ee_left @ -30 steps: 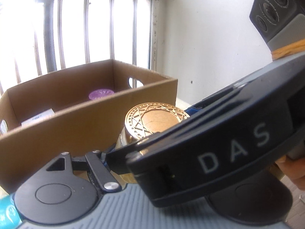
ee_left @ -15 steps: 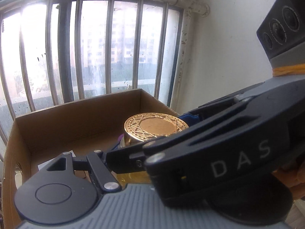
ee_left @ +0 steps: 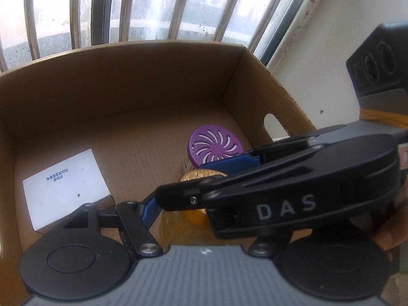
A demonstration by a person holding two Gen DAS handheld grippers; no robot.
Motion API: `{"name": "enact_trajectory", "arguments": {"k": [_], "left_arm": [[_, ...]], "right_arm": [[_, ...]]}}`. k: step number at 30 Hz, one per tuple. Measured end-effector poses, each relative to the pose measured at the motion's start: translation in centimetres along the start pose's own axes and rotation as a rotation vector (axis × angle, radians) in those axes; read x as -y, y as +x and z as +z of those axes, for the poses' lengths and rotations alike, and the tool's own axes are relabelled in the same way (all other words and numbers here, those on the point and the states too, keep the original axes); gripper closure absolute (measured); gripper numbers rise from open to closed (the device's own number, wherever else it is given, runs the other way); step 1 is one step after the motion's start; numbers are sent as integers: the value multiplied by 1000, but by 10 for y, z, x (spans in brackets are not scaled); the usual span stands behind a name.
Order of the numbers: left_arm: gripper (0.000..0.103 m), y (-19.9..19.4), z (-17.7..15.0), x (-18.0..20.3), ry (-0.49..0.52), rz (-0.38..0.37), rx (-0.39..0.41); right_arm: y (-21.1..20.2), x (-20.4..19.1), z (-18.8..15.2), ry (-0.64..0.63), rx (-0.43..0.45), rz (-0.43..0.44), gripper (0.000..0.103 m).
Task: Organize objects
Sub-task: 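Carry the jar into the cardboard box and open the right gripper, then withdraw the right gripper and move it to the wet-wipes pack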
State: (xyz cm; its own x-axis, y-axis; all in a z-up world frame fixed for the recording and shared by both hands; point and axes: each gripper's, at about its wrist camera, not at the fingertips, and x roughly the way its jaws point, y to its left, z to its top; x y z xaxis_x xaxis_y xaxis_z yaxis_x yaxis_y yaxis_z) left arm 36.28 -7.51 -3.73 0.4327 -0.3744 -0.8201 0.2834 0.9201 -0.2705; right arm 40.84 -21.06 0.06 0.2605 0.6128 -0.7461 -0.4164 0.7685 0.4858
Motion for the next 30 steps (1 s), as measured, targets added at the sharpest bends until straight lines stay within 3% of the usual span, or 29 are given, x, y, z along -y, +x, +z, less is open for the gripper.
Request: {"name": "enact_trajectory", "arguments": {"k": [2,8,16,19,21,23,30], "left_arm": [[27,0,6,-5,-20,0,-17],[25,-12,-14,-16,-58,-20,-19],[21,-39,-23,4,-24,-15,31],[19,-59,-33,19,7,-17,72],[17,-77,-43,29,20,-18,105],[15,-95,-55,37,33,-31,140],[6,-164,-116,49,47,-44,309]], "right_arm": [[11,13,6,37,-38,6,81],[13,28,13,97,-32,10,81],[-21,19,7,91,70,41,78],[-51,8,-5,77,142,42,71],[-76,-1,-17,67,204,45,53],[-102,-10,-33,55,273,50,46],[-195,-44,-119,6,508,146,10]]}}
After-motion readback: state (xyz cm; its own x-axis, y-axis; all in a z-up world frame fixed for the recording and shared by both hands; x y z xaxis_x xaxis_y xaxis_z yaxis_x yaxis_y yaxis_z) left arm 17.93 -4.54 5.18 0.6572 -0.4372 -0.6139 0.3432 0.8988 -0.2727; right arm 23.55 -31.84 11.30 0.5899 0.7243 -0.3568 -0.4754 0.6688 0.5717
